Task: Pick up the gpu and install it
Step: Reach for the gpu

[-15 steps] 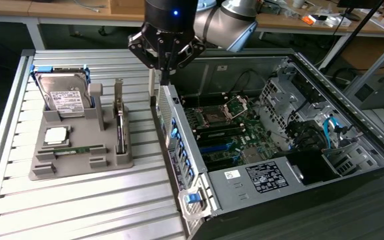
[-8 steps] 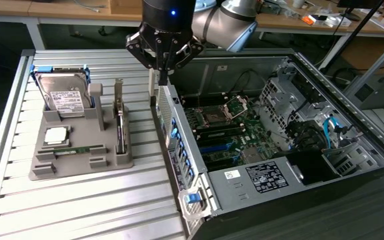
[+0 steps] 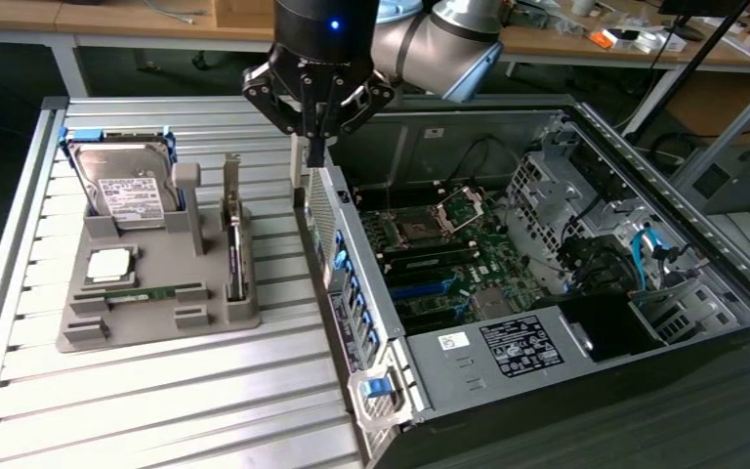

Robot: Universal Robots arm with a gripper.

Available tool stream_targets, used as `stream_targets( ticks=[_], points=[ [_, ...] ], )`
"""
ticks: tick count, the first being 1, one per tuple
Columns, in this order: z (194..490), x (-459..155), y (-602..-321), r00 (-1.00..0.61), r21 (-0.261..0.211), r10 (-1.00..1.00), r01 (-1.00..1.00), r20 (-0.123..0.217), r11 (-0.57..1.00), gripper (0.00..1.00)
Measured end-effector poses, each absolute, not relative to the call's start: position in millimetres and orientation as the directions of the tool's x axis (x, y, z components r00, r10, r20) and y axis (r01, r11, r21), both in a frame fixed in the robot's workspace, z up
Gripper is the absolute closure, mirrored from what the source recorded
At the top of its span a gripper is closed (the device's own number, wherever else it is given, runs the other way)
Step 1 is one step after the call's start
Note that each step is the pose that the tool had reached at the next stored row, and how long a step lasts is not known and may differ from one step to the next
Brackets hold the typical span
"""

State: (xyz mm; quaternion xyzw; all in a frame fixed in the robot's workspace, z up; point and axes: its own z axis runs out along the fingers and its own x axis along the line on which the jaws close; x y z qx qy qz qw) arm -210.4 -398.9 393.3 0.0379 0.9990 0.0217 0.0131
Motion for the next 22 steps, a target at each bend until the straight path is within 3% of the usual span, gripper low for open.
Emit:
stream_targets(
  ticks=[22],
  points=[
    [393.2, -217.0, -398.9, -0.997, 0.044, 0.076, 0.075, -0.024, 0.996, 0.89]
  ],
)
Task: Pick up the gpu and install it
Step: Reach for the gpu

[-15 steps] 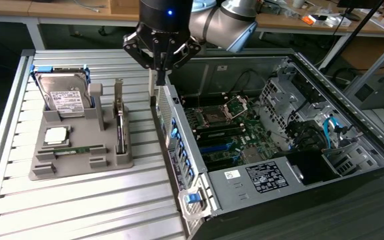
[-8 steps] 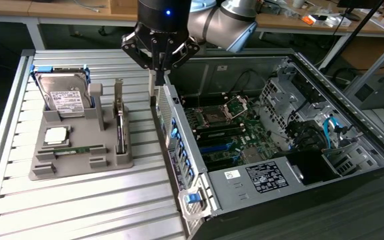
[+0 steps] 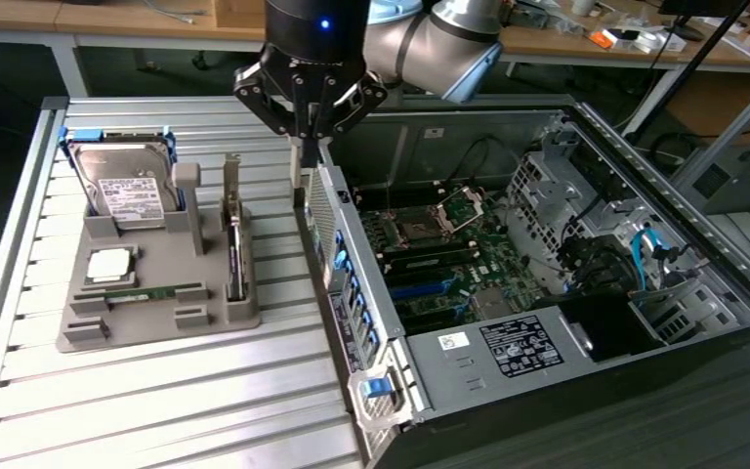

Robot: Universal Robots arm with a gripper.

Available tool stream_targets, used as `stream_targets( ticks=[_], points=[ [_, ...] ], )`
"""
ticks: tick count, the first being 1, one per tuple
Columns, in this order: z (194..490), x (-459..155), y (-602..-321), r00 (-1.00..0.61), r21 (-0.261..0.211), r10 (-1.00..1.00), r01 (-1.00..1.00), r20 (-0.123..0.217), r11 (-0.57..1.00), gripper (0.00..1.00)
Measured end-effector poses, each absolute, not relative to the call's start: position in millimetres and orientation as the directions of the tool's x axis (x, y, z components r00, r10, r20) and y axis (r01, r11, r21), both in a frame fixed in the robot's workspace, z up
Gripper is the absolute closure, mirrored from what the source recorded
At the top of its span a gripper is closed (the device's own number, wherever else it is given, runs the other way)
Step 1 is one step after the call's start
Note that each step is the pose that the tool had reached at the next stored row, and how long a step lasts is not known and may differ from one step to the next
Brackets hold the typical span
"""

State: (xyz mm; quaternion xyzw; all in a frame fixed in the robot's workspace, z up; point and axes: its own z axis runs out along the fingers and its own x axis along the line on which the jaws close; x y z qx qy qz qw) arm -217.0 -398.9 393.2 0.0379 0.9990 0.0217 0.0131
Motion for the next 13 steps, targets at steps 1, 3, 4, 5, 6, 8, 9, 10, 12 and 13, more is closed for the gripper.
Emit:
stream_targets(
  ticks=[1, 3, 4, 5, 6, 8, 9, 10, 12, 13],
  points=[
    [393.2, -217.3, -398.9, -0.997, 0.044, 0.076, 0.075, -0.024, 0.996, 0.89],
    [393.2, -217.9, -398.9, -0.997, 0.044, 0.076, 0.075, -0.024, 0.996, 0.89],
    [393.2, -218.2, -398.9, -0.997, 0.044, 0.076, 0.075, -0.024, 0.996, 0.89],
    [393.2, -218.5, -398.9, -0.997, 0.044, 0.076, 0.075, -0.024, 0.996, 0.89],
    [393.2, -219.0, -398.9, -0.997, 0.044, 0.076, 0.075, -0.024, 0.996, 0.89],
    [393.2, -220.0, -398.9, -0.997, 0.044, 0.076, 0.075, -0.024, 0.996, 0.89],
    [393.2, -220.3, -398.9, -0.997, 0.044, 0.076, 0.075, -0.024, 0.996, 0.89],
    [393.2, -220.6, -398.9, -0.997, 0.044, 0.076, 0.075, -0.024, 0.996, 0.89],
    [393.2, -221.1, -398.9, -0.997, 0.044, 0.076, 0.075, -0.024, 0.996, 0.89],
    [393.2, -221.4, -398.9, -0.997, 0.044, 0.076, 0.075, -0.024, 0.996, 0.89]
  ],
)
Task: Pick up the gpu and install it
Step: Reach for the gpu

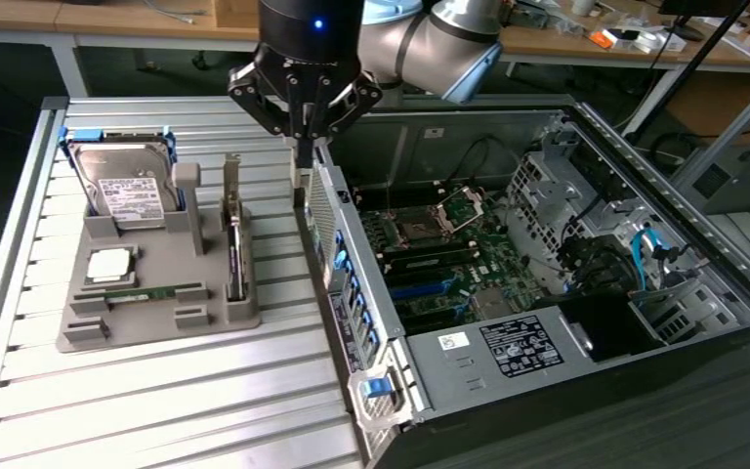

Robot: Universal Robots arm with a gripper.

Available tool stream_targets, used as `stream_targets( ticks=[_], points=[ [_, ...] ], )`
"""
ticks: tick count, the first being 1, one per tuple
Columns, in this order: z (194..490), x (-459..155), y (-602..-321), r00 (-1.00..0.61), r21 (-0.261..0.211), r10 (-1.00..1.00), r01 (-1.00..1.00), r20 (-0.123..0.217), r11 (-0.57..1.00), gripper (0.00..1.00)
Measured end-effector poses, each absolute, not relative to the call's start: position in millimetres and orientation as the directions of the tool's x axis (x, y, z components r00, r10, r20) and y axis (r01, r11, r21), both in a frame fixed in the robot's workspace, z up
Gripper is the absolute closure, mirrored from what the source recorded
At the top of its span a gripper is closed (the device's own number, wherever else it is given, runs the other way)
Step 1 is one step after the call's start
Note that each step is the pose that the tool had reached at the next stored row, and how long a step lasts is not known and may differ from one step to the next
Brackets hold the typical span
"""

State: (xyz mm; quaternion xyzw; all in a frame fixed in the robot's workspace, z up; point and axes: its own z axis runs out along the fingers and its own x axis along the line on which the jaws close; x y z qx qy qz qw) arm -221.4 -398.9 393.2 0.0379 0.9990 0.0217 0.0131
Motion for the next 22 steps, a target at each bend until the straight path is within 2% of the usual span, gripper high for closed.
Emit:
stream_targets(
  ticks=[22],
  points=[
    [393.2, -229.9, -398.9, -0.997, 0.044, 0.076, 0.075, -0.024, 0.996, 0.89]
  ],
)
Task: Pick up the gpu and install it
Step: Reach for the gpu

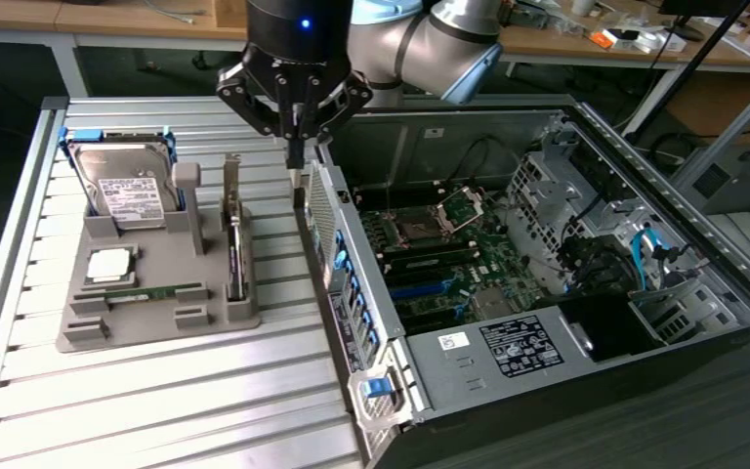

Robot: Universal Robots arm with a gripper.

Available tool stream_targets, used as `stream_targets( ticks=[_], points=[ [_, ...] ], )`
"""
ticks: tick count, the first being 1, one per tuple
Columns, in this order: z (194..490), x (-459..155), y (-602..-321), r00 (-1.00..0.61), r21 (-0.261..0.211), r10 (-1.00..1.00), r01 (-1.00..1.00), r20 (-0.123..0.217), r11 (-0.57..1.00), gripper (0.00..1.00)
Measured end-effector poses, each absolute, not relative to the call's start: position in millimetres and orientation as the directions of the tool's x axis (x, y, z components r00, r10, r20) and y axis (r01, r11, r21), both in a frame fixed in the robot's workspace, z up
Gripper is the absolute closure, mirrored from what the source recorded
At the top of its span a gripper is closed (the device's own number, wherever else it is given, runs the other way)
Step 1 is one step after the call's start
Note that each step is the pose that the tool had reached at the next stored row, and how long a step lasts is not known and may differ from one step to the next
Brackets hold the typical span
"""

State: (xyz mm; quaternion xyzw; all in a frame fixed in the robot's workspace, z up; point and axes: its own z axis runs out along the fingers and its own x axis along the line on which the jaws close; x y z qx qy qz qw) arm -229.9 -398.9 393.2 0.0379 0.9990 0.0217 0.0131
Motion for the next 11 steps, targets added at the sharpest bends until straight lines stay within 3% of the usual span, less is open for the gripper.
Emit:
stream_targets(
  ticks=[11],
  points=[
    [393.2, -234.5, -398.9, -0.997, 0.044, 0.076, 0.075, -0.024, 0.996, 0.89]
  ],
)
